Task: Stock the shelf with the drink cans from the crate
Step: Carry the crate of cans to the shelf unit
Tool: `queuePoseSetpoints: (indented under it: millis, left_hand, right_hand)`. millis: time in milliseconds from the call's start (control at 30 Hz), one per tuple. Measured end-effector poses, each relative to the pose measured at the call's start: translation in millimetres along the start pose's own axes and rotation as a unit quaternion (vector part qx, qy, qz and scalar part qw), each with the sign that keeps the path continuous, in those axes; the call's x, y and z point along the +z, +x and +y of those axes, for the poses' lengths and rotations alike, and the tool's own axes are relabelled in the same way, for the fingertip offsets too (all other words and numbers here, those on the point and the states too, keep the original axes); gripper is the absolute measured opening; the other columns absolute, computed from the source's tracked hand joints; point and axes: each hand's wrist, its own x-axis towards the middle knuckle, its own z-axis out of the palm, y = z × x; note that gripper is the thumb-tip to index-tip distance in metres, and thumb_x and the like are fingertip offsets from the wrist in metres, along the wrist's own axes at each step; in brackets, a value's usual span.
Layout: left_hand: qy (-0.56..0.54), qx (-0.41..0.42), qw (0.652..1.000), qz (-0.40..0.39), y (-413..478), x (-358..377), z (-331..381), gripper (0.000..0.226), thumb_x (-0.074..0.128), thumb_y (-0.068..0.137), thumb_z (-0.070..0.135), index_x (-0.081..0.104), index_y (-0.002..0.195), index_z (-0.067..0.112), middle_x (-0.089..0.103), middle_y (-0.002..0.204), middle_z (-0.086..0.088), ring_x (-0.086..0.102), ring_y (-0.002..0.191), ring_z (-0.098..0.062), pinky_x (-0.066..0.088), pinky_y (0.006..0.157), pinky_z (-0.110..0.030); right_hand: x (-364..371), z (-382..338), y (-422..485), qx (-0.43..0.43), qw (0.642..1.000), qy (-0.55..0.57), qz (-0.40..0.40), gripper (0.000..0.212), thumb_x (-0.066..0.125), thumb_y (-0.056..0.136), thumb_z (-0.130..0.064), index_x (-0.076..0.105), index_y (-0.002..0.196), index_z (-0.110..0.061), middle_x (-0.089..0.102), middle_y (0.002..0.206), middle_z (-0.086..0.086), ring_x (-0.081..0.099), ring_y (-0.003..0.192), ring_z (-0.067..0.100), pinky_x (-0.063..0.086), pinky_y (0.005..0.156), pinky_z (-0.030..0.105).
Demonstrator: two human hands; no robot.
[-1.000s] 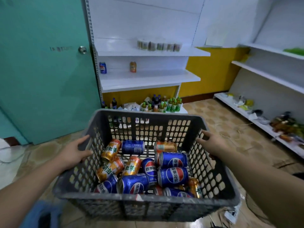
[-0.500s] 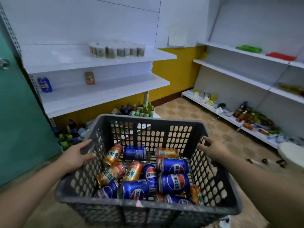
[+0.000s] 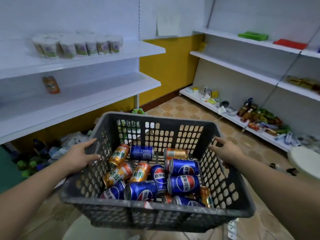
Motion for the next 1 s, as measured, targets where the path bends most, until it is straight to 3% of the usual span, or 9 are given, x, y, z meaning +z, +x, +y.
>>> queuePoseSetpoints:
  millis: [167,333,600,700,800,1000]
  left_hand:
    - [-0.013,0.000,1.000,-0.012,54,30,39,0.076,0.073,0.081,0.017,0.035,0.145,0.030,0.055,0.131,-0.015,0.062,0.097,-0.028,0.054,0.079,-0.041]
    - [-0.023,0.008,0.999,-0.024,109,54,70,0.074,0.073,0.082,0.016,0.037,0.145,0.028,0.052,0.136,-0.014,0.058,0.107,-0.029,0.051,0.087,-0.039]
    - [-0.005,0.003,0.999,-0.049,207,77,102,0.076,0.073,0.082,0.018,0.035,0.146,0.027,0.049,0.140,-0.014,0.055,0.116,-0.031,0.049,0.090,-0.039]
    - [-0.008,0.005,0.998,-0.057,250,79,116,0.076,0.072,0.083,0.015,0.033,0.147,0.027,0.053,0.135,-0.014,0.059,0.103,-0.027,0.050,0.078,-0.035]
    - [-0.004,0.010,0.998,-0.060,284,78,130,0.076,0.073,0.082,0.014,0.034,0.146,0.029,0.052,0.136,-0.014,0.060,0.100,-0.026,0.051,0.077,-0.034]
    - [0.007,0.007,0.999,-0.046,353,76,157,0.079,0.075,0.079,0.016,0.035,0.145,0.033,0.052,0.135,-0.014,0.059,0.107,-0.029,0.052,0.091,-0.045]
  right_hand:
    - [-20,16,52,0.018,0.999,0.003,0.029,0.061,0.057,0.091,-0.047,0.032,0.146,-0.039,0.058,0.116,0.009,0.068,0.068,0.017,0.056,0.048,0.028]
    - [-43,14,98,0.038,0.999,-0.001,0.031,0.060,0.056,0.092,-0.048,0.031,0.146,-0.038,0.058,0.100,0.007,0.069,0.066,0.020,0.053,0.044,0.025]
    - [-55,-10,189,0.061,0.997,-0.036,0.026,0.061,0.054,0.092,-0.051,0.030,0.147,-0.039,0.055,0.125,0.012,0.067,0.073,0.019,0.052,0.047,0.028]
    - [-55,-22,224,0.068,0.997,-0.030,0.024,0.062,0.055,0.091,-0.051,0.030,0.146,-0.040,0.053,0.130,0.012,0.065,0.079,0.021,0.058,0.059,0.035]
    - [-54,-31,254,0.065,0.997,-0.022,0.025,0.064,0.055,0.090,-0.054,0.030,0.146,-0.041,0.053,0.132,0.012,0.064,0.086,0.023,0.060,0.071,0.042]
    - [-53,-54,319,0.061,0.998,0.005,0.013,0.062,0.055,0.092,-0.049,0.028,0.147,-0.039,0.053,0.131,0.014,0.066,0.076,0.021,0.059,0.061,0.036]
